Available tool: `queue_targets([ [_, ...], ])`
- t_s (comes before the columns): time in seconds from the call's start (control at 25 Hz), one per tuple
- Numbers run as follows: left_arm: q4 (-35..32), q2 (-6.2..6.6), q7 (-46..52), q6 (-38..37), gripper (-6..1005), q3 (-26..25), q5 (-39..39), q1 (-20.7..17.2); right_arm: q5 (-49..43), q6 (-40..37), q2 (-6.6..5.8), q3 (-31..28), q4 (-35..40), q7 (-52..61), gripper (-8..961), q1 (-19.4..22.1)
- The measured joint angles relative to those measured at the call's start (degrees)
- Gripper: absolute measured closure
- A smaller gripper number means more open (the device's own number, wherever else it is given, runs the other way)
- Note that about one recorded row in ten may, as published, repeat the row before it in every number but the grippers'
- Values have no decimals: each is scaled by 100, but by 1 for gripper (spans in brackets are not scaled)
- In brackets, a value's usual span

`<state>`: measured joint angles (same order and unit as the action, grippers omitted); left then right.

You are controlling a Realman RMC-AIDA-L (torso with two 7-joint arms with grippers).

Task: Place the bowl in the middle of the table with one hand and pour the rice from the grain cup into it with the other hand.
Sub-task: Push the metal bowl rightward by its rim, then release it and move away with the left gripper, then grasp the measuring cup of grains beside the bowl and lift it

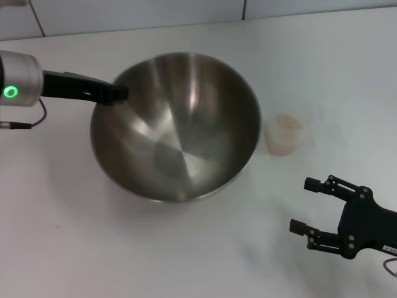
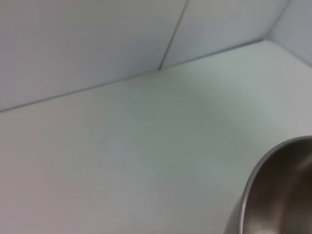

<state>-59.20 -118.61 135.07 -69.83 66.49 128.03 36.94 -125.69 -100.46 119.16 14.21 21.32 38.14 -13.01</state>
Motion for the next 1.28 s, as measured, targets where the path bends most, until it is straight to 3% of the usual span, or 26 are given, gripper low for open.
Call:
queue_targets([
  [0.32,901,-6,-111,637,900,343,51,356,0,3,1,3,-14,0,136,0],
  [0.56,878,-6,-136,672,876,346,19,310,0,3,1,3,-14,0,135,-5],
  [0.84,323,-1,-267,613,847,424,-16,95,7,13,1,-25,-17,0,135,-6],
  [0.92,-206,7,-409,476,800,542,-22,-135,22,43,1,-50,-24,0,135,-2],
  [1.04,-1385,4,-987,386,670,883,-179,-836,111,393,5,-456,-126,0,135,27],
  [1.12,-2645,27,-1443,293,567,1229,-553,-1769,123,778,9,-1106,-246,0,135,33],
  [1.16,-2645,27,-1443,293,506,1229,-553,-1769,123,778,9,-1106,-246,0,135,33],
  [1.2,-2988,27,-1803,156,446,1236,-893,-2185,125,1048,9,-1556,-324,0,135,14],
  [1.28,-3058,27,-2163,79,346,1233,-1220,-2386,127,1328,10,-1917,-398,0,135,-25],
])
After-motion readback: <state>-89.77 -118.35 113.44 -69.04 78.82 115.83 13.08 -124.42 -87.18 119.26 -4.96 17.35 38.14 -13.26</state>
